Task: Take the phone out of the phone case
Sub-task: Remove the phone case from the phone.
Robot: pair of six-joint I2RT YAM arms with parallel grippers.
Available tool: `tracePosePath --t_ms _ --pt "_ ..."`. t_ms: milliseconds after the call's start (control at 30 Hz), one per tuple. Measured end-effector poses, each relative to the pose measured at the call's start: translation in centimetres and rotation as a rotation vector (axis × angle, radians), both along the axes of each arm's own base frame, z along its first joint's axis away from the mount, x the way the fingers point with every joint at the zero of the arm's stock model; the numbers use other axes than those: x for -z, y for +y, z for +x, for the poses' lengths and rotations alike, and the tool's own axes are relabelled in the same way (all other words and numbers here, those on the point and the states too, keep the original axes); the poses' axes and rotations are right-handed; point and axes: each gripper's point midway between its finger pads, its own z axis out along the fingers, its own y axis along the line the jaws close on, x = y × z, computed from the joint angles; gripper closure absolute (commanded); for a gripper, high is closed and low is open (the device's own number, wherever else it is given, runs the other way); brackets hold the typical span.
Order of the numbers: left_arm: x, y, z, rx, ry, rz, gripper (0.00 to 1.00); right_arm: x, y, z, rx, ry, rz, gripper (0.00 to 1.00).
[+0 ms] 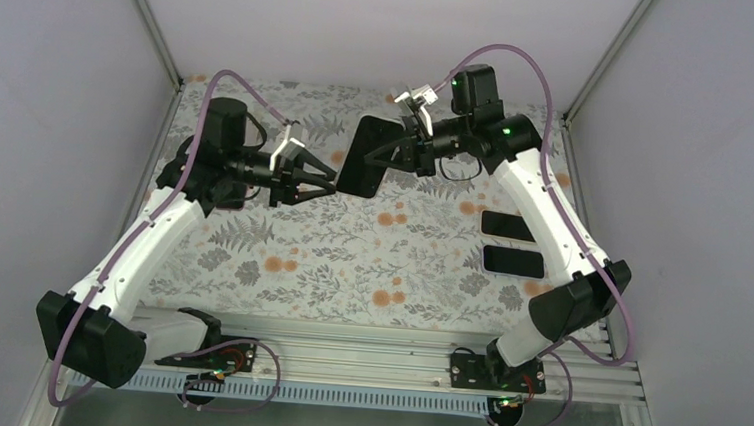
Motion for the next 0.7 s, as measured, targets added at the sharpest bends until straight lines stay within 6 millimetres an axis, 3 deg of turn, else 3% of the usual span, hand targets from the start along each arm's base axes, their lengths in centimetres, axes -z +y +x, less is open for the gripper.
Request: tracePosePath --t_ms 700 --pt "0.27 -0.21 -0.52 0.030 -0.035 -0.018 0.78 0.41 -0.49 -0.44 0.006 0.016 0.010 0.96"
